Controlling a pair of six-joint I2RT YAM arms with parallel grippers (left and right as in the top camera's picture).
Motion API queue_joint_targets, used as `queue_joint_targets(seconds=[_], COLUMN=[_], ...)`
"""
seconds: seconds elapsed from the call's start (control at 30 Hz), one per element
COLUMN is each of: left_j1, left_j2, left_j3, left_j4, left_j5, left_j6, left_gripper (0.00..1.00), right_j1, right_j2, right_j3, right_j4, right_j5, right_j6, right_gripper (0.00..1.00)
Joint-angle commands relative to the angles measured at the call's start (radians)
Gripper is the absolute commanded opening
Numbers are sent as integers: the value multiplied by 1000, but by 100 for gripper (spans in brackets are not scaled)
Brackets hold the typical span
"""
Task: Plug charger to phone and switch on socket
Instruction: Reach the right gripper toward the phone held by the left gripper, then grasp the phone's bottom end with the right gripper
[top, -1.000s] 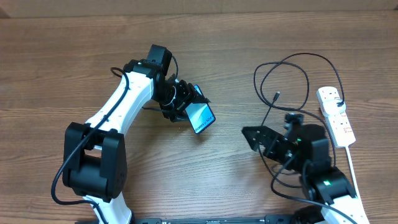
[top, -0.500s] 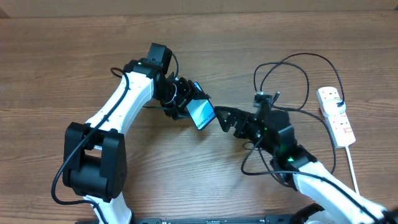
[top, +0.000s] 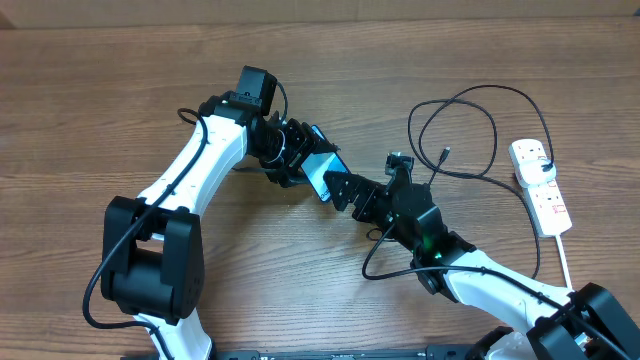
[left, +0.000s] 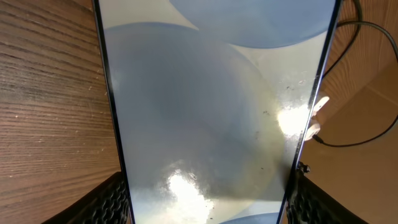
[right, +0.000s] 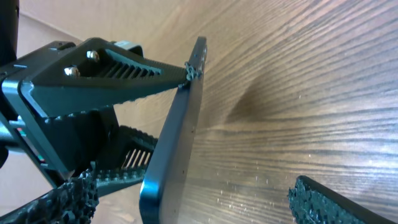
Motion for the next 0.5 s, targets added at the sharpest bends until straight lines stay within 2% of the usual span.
queue_joint_targets(seconds=[0.0,0.27,0.47], left_j1=[0,-22,-47], left_j2=[2,2,2], left_j3=[24,24,24], left_j4=[6,6,10], left_j5=[27,34,34], left_j6=[-15,-18,-30], left_gripper=[60,60,60], right_j1=[21,22,25], right_j2=[4,4,4], right_j3=[14,14,14], right_j4=[43,64,61], right_j5=[89,102,102], right_j6=[27,35,42], right_gripper=[95,80,76])
